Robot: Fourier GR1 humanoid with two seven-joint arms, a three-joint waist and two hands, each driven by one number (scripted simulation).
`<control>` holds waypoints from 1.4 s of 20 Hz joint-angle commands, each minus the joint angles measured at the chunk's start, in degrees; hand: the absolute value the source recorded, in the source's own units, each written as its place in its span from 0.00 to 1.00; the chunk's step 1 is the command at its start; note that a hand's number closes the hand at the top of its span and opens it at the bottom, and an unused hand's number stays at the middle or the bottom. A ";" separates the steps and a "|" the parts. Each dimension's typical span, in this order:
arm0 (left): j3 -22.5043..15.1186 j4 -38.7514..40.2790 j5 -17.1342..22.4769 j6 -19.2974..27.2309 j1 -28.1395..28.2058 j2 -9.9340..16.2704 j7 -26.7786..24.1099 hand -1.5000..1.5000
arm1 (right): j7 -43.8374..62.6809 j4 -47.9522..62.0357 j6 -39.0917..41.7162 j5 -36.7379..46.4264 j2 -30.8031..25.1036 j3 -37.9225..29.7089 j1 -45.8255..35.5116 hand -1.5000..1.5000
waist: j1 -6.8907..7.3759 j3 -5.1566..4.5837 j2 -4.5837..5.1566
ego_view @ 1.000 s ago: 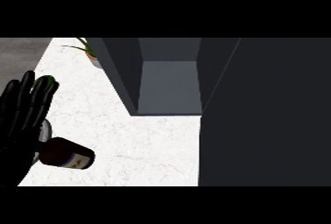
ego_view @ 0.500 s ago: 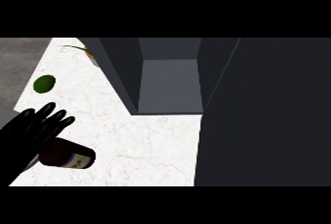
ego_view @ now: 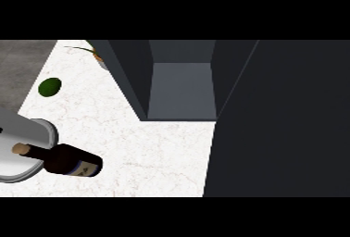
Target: Pick up the wine, place it into the cabinet and close the cabinet
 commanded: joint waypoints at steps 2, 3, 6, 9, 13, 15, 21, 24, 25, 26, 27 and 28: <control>6.26 1.43 9.16 -1.39 1.36 5.31 4.65 0.00 | 10.27 -8.21 -4.00 4.19 0.30 2.94 -3.84 0.00 | 0.26 -0.02 0.10; 7.21 1.23 11.34 1.96 0.46 7.85 6.08 0.00 | 7.08 -7.22 -3.86 7.80 0.65 7.90 -0.50 0.00 | -0.04 0.00 -0.01; 6.76 0.47 12.13 4.91 -1.95 8.19 7.25 0.00 | 10.15 -8.45 -4.71 6.48 -0.86 6.36 -3.37 0.00 | -0.38 0.03 0.08; 7.95 -1.84 10.32 2.46 1.28 5.59 7.71 0.00 | 11.47 -12.52 -5.72 6.25 -2.13 7.33 -0.66 0.00 | -0.28 0.03 -0.15; 7.12 1.24 7.79 3.53 -1.89 5.26 9.23 0.00 | 13.36 -7.19 -8.87 9.18 -0.95 7.39 -8.82 0.00 | -0.35 -0.01 0.14; 5.38 7.90 5.23 -1.24 -3.32 3.36 9.03 0.00 | 15.34 -9.45 -9.79 8.14 -1.68 7.56 -8.46 0.00 | -1.00 -0.06 0.23; 3.71 7.10 1.76 0.61 -4.69 1.05 9.77 0.00 | 17.34 -11.29 -12.61 10.98 -3.44 11.22 -8.77 0.00 | -1.11 -0.06 0.08; 4.48 9.55 -2.83 -1.82 -5.05 -1.92 8.25 0.00 | 17.54 -10.40 -14.13 12.05 -3.69 12.59 -10.32 0.00 | -1.21 -0.09 0.09; 2.75 11.41 -3.42 -2.22 -6.54 -2.47 8.64 0.00 | 15.31 -8.25 -14.11 11.96 -3.98 12.62 -9.57 0.00 | -1.34 -0.05 0.18; 2.35 9.88 -5.23 -3.70 -5.12 -3.65 8.36 0.00 | 17.40 -11.09 -15.10 13.14 -4.27 14.17 -9.84 0.00 | -1.45 -0.10 0.00; 1.48 12.29 -5.75 -3.94 -5.76 -4.52 8.19 0.00 | 17.51 -12.11 -13.92 11.18 -6.42 12.00 -9.43 0.00 | -1.85 -0.09 0.07; 1.53 11.29 -7.75 -6.27 -3.49 -6.84 7.19 0.00 | 20.29 -14.03 -15.75 10.80 -5.62 11.84 -10.25 0.00 | -1.44 -0.13 -0.04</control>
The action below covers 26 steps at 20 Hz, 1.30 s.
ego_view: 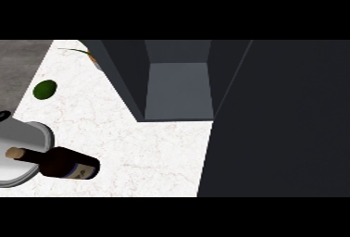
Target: Pick up the wine, place it into the cabinet and close the cabinet
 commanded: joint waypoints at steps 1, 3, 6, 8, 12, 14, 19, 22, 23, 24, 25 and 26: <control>-2.08 3.41 -6.08 -3.68 -0.85 -4.06 -0.93 0.00 | 6.89 -10.90 -1.22 7.36 -2.17 0.89 -1.08 0.00 | -0.12 -0.03 0.03; -3.38 4.51 -10.33 -2.85 -2.41 -6.92 -1.88 0.00 | 6.03 -9.37 -2.11 7.70 -2.25 0.82 -1.94 0.00 | -0.26 -0.01 0.09; -1.09 4.61 -10.79 -8.15 1.38 -7.40 -2.64 0.00 | 4.04 -10.49 -3.12 8.53 -3.41 4.55 1.62 0.00 | 0.42 0.02 -0.10; -1.47 7.23 -16.01 -8.48 0.10 -10.79 -4.31 0.00 | 4.43 -7.36 -4.44 10.04 -2.51 4.15 -2.49 0.00 | 0.35 -0.03 0.00; 0.81 12.68 -18.02 -13.31 0.60 -10.55 -5.87 0.00 | 5.39 -13.07 -5.03 8.71 -6.32 4.34 2.04 0.00 | -0.22 -0.04 -0.17; 1.44 15.25 -19.84 -14.08 -2.15 -11.02 -6.95 0.00 | 6.98 -11.77 -6.51 10.56 -5.41 6.66 -0.57 0.00 | -0.11 -0.06 -0.10; 1.32 18.53 -34.03 -17.82 -3.12 -18.88 -12.40 0.00 | 6.59 -10.01 -7.08 8.03 -7.02 3.08 -2.38 0.00 | 0.17 -0.03 0.06; 4.33 21.63 -34.30 -21.05 -1.25 -17.05 -14.84 0.00 | 6.62 -10.22 -8.03 10.95 -8.16 6.94 -1.28 0.00 | 0.36 -0.01 -0.09; 3.62 20.38 -39.27 -19.20 -2.70 -19.84 -15.80 0.00 | 4.62 -9.76 -8.43 8.76 -8.06 4.70 -1.05 0.00 | 0.26 0.03 -0.01; 3.95 28.14 -38.96 -21.34 -7.47 -17.53 -16.24 0.00 | 6.47 -9.96 -7.94 6.00 -8.49 1.68 -3.25 0.00 | -0.15 -0.01 0.22; 5.54 28.75 -39.94 -23.57 -4.67 -17.33 -18.14 0.00 | 5.12 -9.41 -9.20 9.94 -7.69 6.74 -2.08 0.00 | -0.02 -0.03 0.05; 5.93 26.62 -40.62 -24.03 -3.41 -17.55 -19.23 0.00 | 5.98 -11.51 -9.09 9.96 -9.30 6.90 -0.46 0.00 | 0.05 -0.01 -0.06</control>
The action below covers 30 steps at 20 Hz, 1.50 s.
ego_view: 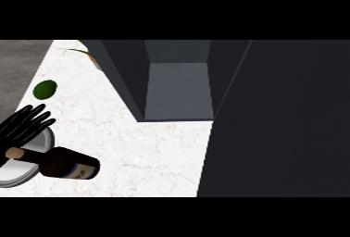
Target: Pick up the wine, place it into the cabinet and close the cabinet
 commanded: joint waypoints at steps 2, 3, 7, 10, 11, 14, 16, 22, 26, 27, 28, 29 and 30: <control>1.44 5.74 -10.72 -4.26 -1.50 -3.62 -6.08 0.00 | 3.31 -7.77 -1.28 7.95 -1.15 1.94 -0.63 0.00 | -0.06 -0.12 0.09; 3.25 9.31 -8.91 -6.68 -2.84 0.32 -6.83 0.00 | 3.51 -8.66 -1.66 7.64 -1.83 1.08 -0.08 0.00 | -0.25 -0.11 0.11; 2.11 11.76 -20.21 -5.90 -4.30 -4.07 -12.31 0.00 | 3.41 -7.97 -2.68 7.53 -2.41 3.03 -0.24 0.00 | -0.66 -0.19 0.17; 2.48 12.52 -24.51 -5.71 -1.93 -4.86 -17.03 0.00 | 2.11 -10.89 -2.21 5.19 -4.58 1.84 2.01 0.00 | -0.35 -0.11 0.12; 2.28 13.82 -25.82 -6.62 -2.12 -5.00 -19.40 0.00 | 3.93 -9.10 -3.13 6.90 -4.16 1.47 -0.33 0.00 | -0.36 -0.18 0.13; 2.79 19.55 -28.96 -5.18 -6.40 -2.60 -23.04 0.00 | 1.72 -8.71 -3.50 5.84 -4.10 3.13 0.89 0.00 | -0.37 -0.12 0.22; 1.76 20.52 -33.81 -3.22 -6.11 -3.50 -27.68 0.00 | 1.21 -7.51 -2.88 4.13 -4.97 0.62 -1.02 0.00 | -0.37 -0.15 0.33; -1.17 22.00 -36.90 -2.77 -2.63 -4.52 -32.26 0.00 | 0.28 -7.22 -5.66 6.41 -5.30 4.75 0.37 0.00 | -1.15 -0.24 0.07; -2.76 28.41 -35.52 -4.70 -5.89 -2.30 -31.09 0.00 | 0.94 -6.35 -5.95 6.27 -6.09 3.87 -1.39 0.00 | -0.93 -0.17 0.13; -2.86 29.89 -35.90 -4.30 -5.38 -2.42 -32.32 0.00 | 2.08 -6.87 -5.11 2.87 -6.43 1.55 -3.25 0.00 | -0.83 -0.22 0.31; -3.32 29.82 -35.29 -4.33 -5.79 -2.75 -31.47 0.00 | 1.81 -7.31 -6.13 4.83 -6.18 3.50 -2.74 0.00 | -1.43 -0.26 0.11; -3.78 30.35 -35.34 -4.59 -6.32 -2.38 -31.89 0.00 | 0.19 -7.13 -5.71 4.40 -7.17 4.22 -0.69 0.00 | -1.29 -0.16 0.13; -4.09 31.98 -35.95 -4.87 -5.57 -1.52 -32.38 0.00 | 3.17 -9.25 -6.17 4.49 -7.41 3.26 -2.80 0.00 | -1.81 -0.33 0.06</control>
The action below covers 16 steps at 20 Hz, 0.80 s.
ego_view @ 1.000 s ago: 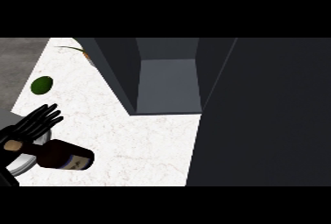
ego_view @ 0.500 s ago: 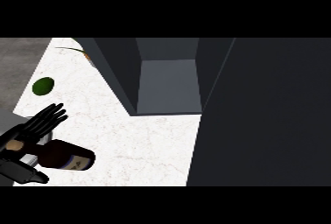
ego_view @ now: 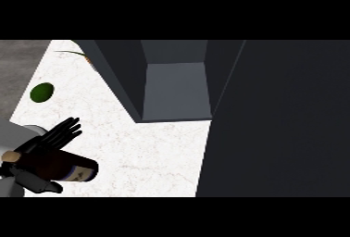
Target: Pick up the wine, place it into the cabinet and close the cabinet
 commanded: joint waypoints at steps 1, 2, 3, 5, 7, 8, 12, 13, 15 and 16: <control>-3.52 2.66 -1.78 -5.20 1.45 -2.35 -8.31 0.00 | 3.54 -9.36 -1.60 5.87 -1.52 1.89 2.88 0.00 | -0.27 -0.50 -0.07; -3.43 6.67 -2.33 -6.12 -1.03 -0.24 -9.57 0.00 | 2.84 -7.72 -0.64 4.21 -1.45 0.84 0.37 0.00 | -0.30 -0.56 0.31; -3.75 7.86 -1.97 -5.11 -3.31 -0.86 -9.35 0.00 | 3.18 -7.11 -0.29 3.83 -2.45 -0.17 0.77 0.00 | -0.11 -0.48 0.36; -4.84 9.17 -3.16 -4.13 -3.25 -0.55 -11.46 0.00 | 4.22 -8.77 -0.28 3.18 -3.61 -0.79 0.70 0.00 | -0.24 -0.50 0.35; -5.90 9.34 -2.59 -6.51 -1.56 0.59 -12.95 0.00 | 0.74 -7.18 -1.72 4.59 -2.65 1.54 3.09 0.00 | 0.29 -0.39 0.20; -6.43 9.59 -3.82 -5.09 -2.45 1.31 -14.96 0.00 | 3.44 -7.41 -1.10 3.55 -3.21 0.12 1.08 0.00 | 0.54 -0.44 0.28; -6.34 11.39 -1.24 -5.19 -2.21 1.93 -16.49 0.00 | 2.20 -8.26 -2.49 5.50 -3.87 2.89 2.05 0.00 | 0.16 -0.49 0.05; -7.59 11.44 -2.01 -3.68 -2.75 0.61 -17.12 0.00 | 0.60 -7.81 -2.33 3.73 -4.59 0.99 3.25 0.00 | 0.29 -0.41 0.21; -8.47 11.26 -0.87 -2.82 -1.46 -1.33 -16.88 1.00 | -1.25 -7.83 -2.94 3.88 -4.69 2.22 4.76 0.00 | 0.44 -0.35 0.08; -8.49 11.78 -0.58 -4.01 -1.66 0.15 -17.96 1.00 | 1.14 -7.77 -3.02 4.13 -4.35 2.26 2.14 0.00 | 0.58 -0.46 0.08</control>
